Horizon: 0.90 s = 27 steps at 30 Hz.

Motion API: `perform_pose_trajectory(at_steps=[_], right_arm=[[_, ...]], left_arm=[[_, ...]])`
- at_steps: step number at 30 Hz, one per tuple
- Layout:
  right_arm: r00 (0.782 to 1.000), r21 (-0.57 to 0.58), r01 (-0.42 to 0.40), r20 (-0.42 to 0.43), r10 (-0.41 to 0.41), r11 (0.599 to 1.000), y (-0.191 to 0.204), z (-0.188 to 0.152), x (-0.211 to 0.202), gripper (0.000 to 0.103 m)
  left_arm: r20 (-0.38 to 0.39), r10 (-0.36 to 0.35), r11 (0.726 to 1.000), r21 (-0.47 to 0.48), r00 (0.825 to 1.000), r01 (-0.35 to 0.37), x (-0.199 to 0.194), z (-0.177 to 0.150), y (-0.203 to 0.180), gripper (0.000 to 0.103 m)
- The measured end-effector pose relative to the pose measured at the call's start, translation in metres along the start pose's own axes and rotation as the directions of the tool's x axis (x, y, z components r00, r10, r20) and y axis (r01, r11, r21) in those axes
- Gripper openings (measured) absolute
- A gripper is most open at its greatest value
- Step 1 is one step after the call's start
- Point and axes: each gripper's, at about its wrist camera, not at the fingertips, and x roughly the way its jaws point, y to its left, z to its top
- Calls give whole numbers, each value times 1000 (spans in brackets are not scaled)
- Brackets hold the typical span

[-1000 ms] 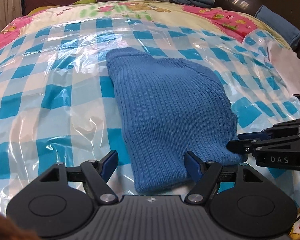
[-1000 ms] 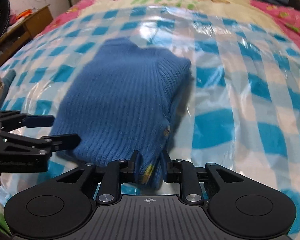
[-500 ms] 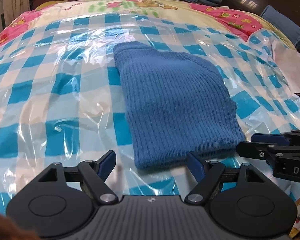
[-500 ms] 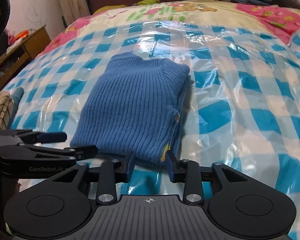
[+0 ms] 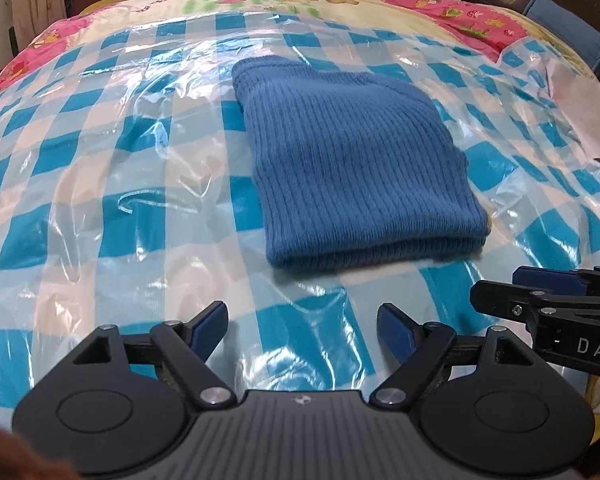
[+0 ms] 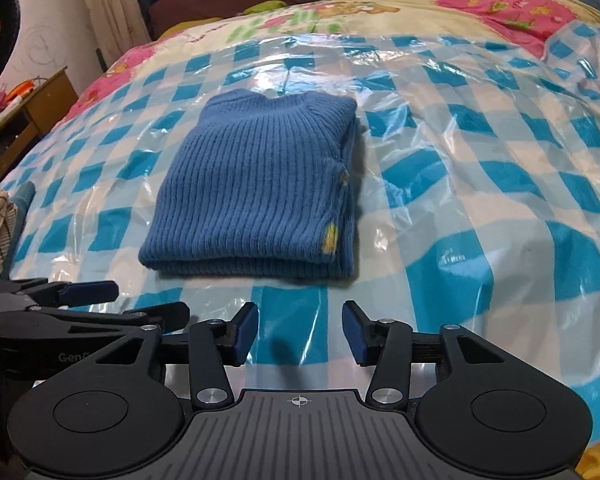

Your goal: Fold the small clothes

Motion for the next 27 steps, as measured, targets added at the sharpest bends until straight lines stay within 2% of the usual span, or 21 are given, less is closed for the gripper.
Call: perform_pose_trajectory(at_steps=[4, 9, 12, 27], right_arm=[[999, -5, 38, -4, -38, 999, 2, -7, 5, 47], [999, 12, 39, -11, -39, 999, 3, -14, 9, 49], [999, 19, 42, 0, -42, 999, 3, -16, 7, 55], [998, 11, 62, 15, -62, 998, 7, -19, 2, 69]], left_arm=[[-2, -3, 1000, -9, 1000, 3, 0, -4, 1, 86], [0, -2, 1000, -14, 1000, 2, -1, -7, 2, 88], [2, 3, 1000, -16, 1000, -3, -1, -8, 2, 90], [1, 17, 999, -30, 1000, -17, -3, -9, 5, 92]])
